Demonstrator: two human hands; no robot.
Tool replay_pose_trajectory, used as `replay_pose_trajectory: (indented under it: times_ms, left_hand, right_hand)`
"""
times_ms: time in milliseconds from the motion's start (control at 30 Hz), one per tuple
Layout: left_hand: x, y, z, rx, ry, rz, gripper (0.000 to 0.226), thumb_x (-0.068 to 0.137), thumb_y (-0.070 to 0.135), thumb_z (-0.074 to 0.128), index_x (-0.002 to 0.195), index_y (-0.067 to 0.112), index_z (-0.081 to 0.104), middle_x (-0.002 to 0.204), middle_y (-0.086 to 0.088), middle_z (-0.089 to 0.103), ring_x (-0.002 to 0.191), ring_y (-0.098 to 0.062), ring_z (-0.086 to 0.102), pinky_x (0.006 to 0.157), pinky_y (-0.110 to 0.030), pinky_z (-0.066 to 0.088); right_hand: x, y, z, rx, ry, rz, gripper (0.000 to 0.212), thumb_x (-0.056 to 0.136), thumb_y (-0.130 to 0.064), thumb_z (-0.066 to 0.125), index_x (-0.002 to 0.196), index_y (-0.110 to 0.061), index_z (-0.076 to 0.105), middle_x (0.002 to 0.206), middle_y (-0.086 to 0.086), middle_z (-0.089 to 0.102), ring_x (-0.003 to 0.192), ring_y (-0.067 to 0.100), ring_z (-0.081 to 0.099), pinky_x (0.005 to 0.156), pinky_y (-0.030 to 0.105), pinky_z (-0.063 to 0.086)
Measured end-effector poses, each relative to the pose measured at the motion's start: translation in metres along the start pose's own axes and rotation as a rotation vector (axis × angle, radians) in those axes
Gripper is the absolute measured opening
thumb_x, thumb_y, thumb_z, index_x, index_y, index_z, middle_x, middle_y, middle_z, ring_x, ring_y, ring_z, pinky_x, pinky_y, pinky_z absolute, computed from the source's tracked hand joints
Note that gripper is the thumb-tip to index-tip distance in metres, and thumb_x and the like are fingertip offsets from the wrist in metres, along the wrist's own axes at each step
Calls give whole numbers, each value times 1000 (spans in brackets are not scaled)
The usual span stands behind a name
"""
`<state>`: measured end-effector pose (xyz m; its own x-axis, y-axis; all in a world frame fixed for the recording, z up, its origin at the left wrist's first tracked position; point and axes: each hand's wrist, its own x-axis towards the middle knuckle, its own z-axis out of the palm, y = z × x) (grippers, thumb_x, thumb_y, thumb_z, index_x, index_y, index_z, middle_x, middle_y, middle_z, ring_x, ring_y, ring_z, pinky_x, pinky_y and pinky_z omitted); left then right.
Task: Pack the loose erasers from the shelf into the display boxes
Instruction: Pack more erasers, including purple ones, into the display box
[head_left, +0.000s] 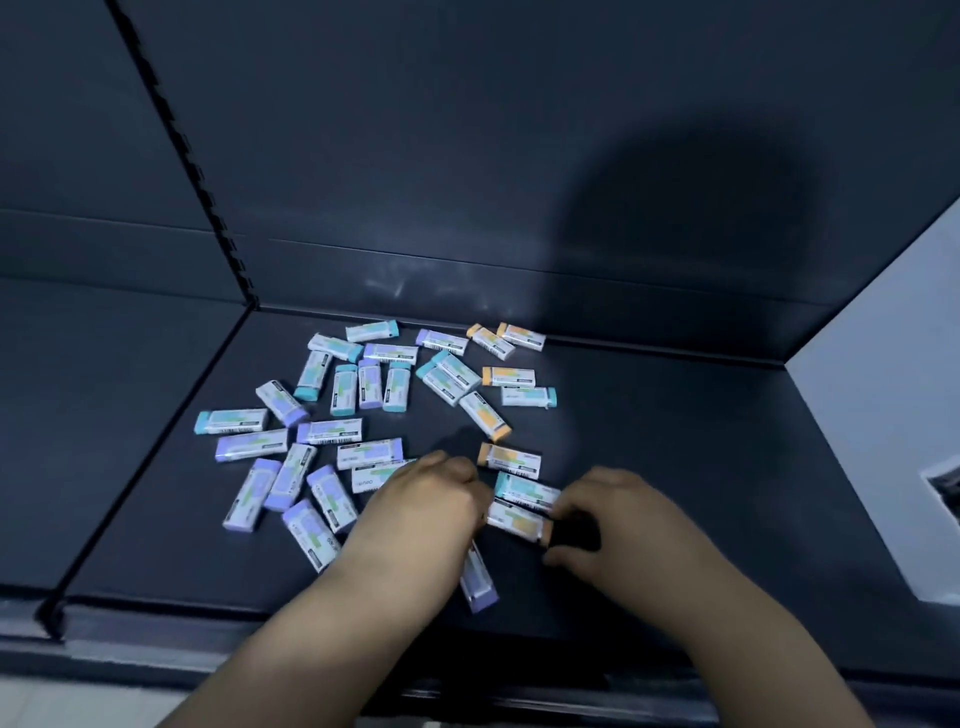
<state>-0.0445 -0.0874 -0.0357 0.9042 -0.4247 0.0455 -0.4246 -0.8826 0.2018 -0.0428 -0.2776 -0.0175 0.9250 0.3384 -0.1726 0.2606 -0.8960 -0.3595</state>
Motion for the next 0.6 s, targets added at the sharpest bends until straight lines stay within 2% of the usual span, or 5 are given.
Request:
replay_pose_trajectory:
  times_ms: [67, 133, 200, 400, 600]
  left_hand:
    - [0, 5, -1, -12, -18, -18, 24, 52, 12, 83, 68, 20, 68, 69, 3, 60, 70, -20, 61, 57, -25, 51]
    - [0, 9, -2, 4, -43, -33, 20, 79, 11, 65, 97, 18, 68, 96, -1, 62, 97, -23, 56, 79, -31, 48]
    - [-1, 8, 1, 20, -48, -53, 28, 90, 12, 50, 114, 19, 61, 112, 0, 56, 110, -21, 47, 91, -31, 41]
    - [2, 5, -4, 24, -39, -58, 26, 94, 21, 48, 117, 17, 58, 114, -2, 56, 113, -22, 45, 95, -31, 37]
    - [3, 2, -14, -4, -11, -48, 28, 96, 27, 45, 121, 18, 53, 120, 0, 53, 115, -19, 42, 97, -28, 34]
  right_hand:
    - [0, -3, 4, -28, -24, -29, 27, 73, -47, 69, 94, -33, 58, 100, -15, 50, 99, 6, 44, 83, 24, 40]
    - [1, -5, 9, -49, 0, -35, 23, 77, -44, 66, 94, -32, 55, 98, -14, 48, 99, 7, 44, 77, 22, 36]
    - [1, -5, 13, -39, 49, -31, 15, 82, -40, 60, 92, -30, 54, 94, -13, 47, 97, 7, 46, 71, 21, 33]
    - [5, 1, 10, 5, 102, -22, 21, 92, -42, 43, 104, -32, 57, 102, -13, 52, 101, 6, 48, 81, 24, 43]
    - [7, -3, 12, 162, 137, -7, 18, 93, -36, 45, 103, -30, 58, 98, -14, 49, 94, 8, 52, 81, 28, 45]
